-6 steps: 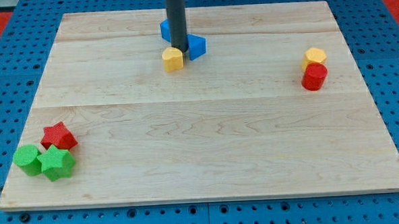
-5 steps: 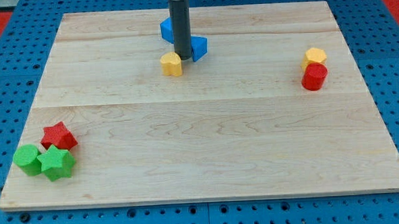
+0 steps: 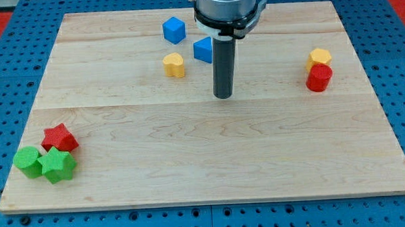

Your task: Move the yellow heart to the left side of the yellow hexagon

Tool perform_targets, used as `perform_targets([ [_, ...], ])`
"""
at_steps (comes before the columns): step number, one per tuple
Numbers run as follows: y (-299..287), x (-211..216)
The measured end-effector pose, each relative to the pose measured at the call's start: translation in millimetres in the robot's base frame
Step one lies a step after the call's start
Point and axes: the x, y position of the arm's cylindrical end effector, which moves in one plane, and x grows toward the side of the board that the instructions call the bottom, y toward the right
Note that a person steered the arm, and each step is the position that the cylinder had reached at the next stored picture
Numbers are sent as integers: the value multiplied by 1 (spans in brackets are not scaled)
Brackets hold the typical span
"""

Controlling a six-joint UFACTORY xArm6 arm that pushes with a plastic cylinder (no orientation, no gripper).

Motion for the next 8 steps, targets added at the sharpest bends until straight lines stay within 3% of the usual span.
perform_targets([
  [2, -71, 23],
  [3, -137, 1],
  [5, -148, -119],
  [6, -125, -113],
  [8, -94, -60],
])
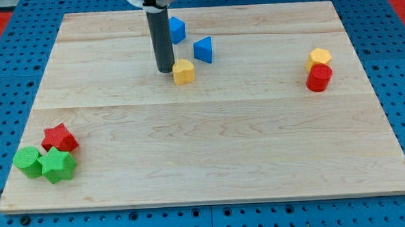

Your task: Move the yellow heart to the left side of the yellow hexagon

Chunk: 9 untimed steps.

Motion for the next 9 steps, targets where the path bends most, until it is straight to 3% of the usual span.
perform_targets([
  [3, 68, 34],
  [8, 215, 16],
  [9, 222, 16],
])
